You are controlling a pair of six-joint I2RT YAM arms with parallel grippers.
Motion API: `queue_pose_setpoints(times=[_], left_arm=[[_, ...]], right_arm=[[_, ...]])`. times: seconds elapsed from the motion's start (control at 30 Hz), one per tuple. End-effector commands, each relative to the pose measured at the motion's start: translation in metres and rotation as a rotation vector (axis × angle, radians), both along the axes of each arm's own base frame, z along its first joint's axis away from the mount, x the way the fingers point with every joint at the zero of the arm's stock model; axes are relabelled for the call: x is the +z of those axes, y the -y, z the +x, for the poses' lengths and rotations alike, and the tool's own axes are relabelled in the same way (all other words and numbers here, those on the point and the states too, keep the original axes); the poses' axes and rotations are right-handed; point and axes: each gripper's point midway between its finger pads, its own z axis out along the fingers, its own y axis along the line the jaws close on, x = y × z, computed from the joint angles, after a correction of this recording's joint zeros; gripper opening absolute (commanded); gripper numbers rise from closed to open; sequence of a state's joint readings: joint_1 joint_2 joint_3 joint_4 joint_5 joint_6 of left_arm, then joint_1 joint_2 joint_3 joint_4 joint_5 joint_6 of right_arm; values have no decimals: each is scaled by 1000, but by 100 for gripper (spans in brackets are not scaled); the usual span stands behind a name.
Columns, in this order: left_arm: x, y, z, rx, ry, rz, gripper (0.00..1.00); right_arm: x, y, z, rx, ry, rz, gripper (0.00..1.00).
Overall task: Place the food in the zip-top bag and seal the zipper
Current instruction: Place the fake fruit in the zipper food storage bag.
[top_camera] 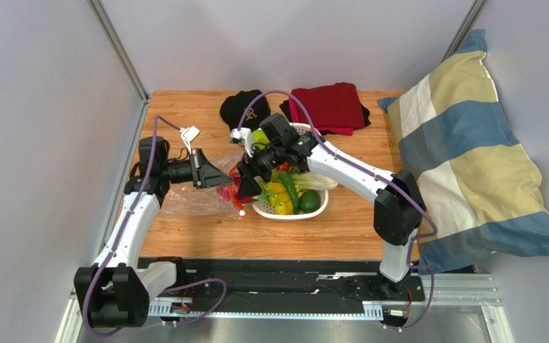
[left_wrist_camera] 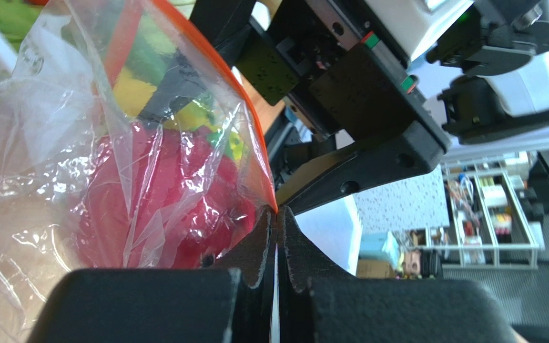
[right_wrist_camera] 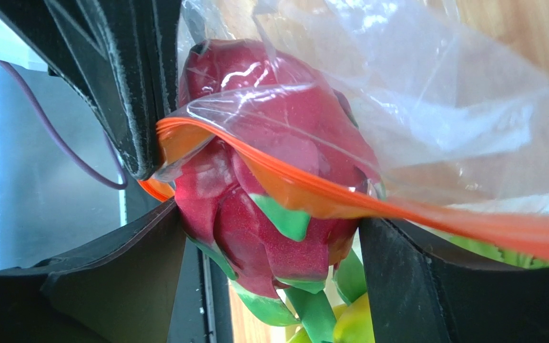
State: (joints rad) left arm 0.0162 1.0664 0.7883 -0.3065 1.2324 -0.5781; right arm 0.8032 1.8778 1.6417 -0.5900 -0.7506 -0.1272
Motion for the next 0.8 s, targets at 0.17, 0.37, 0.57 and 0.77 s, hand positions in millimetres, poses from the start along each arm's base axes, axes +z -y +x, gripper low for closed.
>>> queue_pose_setpoints(times=[0.17,0.37,0.57,0.77], left_arm=[[32,6,-34,-171,170,-74,0],[36,7,-45,-202,211,-78,0],[41,7,-50,-220,237,-84,0],[52,7,-45,-185,271,-75,0]], right_arm=[[98,-26,15,-95,36,281,30],[123,-42,3,-129,-452,341,29],[129,-50,14,-223,-681,376,33],[120,-51,17,-318,-793,364,45]])
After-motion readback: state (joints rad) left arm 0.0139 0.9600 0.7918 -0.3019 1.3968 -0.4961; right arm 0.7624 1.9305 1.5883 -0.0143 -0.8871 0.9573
